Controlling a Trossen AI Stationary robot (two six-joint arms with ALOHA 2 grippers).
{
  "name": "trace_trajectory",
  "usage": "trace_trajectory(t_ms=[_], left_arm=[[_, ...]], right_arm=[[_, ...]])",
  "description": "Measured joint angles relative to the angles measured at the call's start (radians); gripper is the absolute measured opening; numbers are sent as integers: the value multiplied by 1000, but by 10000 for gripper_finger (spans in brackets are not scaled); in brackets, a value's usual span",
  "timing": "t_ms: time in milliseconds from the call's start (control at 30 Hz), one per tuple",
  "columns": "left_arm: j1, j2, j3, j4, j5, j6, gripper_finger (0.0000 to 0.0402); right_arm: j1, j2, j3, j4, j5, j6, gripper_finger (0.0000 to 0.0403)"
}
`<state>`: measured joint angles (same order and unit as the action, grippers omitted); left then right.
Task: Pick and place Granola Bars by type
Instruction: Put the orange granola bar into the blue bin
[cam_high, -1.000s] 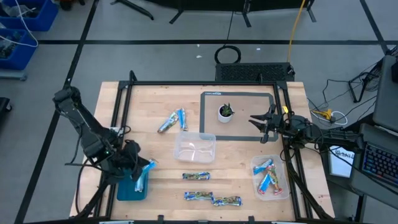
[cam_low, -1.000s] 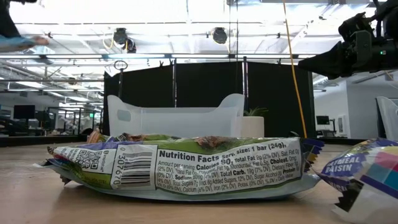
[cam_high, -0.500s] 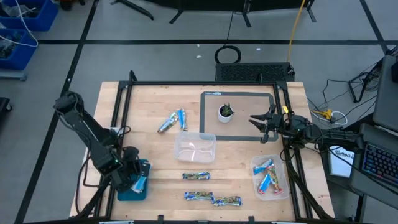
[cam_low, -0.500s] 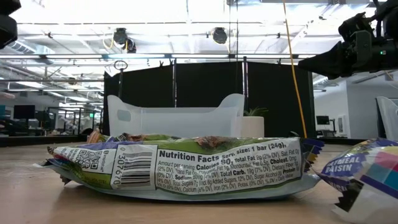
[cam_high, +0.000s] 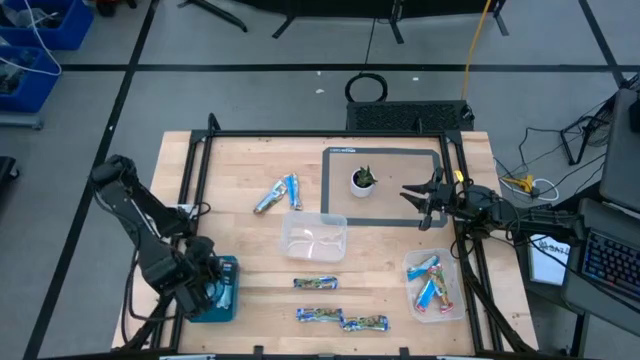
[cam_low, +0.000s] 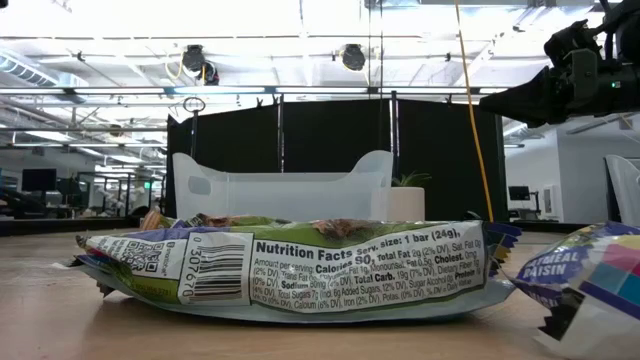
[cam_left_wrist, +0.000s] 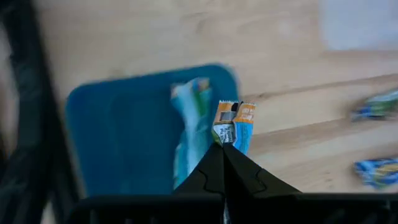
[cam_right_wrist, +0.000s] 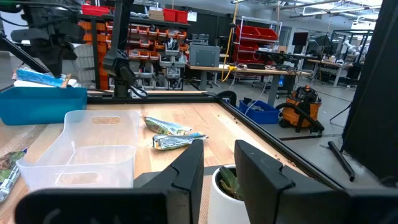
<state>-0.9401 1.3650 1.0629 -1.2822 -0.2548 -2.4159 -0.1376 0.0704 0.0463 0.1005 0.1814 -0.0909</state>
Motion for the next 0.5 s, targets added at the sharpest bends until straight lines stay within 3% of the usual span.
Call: trace_trajectory(t_ms=[500], left_arm=[[51, 150, 29, -32, 265, -40, 0]], right_arm=[[0, 0, 0, 0, 0, 0, 82]])
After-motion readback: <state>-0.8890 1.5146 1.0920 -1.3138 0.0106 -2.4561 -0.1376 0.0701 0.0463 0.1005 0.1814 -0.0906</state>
